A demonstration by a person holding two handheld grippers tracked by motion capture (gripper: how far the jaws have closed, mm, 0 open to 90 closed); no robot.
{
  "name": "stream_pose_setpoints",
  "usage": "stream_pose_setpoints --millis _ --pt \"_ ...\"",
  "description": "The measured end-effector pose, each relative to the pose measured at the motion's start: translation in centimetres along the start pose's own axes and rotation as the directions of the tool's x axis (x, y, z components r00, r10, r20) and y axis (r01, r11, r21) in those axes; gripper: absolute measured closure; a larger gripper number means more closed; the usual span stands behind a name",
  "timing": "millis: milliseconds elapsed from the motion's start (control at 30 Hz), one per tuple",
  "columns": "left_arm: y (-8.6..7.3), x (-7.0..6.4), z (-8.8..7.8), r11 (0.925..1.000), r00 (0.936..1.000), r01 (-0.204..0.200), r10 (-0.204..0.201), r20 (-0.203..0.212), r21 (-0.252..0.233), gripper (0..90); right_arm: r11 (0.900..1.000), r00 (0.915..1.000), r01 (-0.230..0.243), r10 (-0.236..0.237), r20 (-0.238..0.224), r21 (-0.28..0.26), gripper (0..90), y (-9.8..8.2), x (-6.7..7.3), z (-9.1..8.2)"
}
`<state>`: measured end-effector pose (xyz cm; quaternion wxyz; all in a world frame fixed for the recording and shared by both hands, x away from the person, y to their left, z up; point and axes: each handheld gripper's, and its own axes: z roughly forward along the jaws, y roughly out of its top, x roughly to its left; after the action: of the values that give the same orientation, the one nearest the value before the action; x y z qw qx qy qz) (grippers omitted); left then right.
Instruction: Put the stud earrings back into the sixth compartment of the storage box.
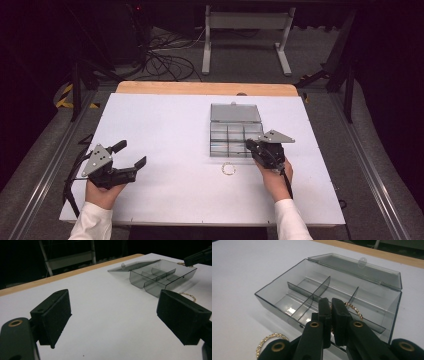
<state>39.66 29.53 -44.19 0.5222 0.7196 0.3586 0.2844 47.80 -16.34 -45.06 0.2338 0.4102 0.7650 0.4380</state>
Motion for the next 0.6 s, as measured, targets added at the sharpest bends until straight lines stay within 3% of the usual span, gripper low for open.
stream_pose_setpoints --millis 367,600 --pt "0.0 0.1 0.0 1.0 1.0 -0.001 0.001 -0.002 0.002 13.0 0.999 0.9988 -0.029 0.028 0.04 0.025 86.0 -0.3 -1.0 1.0" --pt "-0.1 0.0 0.1 1.0 1.0 0.001 -0.001 0.001 0.004 13.0 0.999 0.9985 -0.049 0.049 0.024 0.01 65.7 -0.4 -1.1 0.6"
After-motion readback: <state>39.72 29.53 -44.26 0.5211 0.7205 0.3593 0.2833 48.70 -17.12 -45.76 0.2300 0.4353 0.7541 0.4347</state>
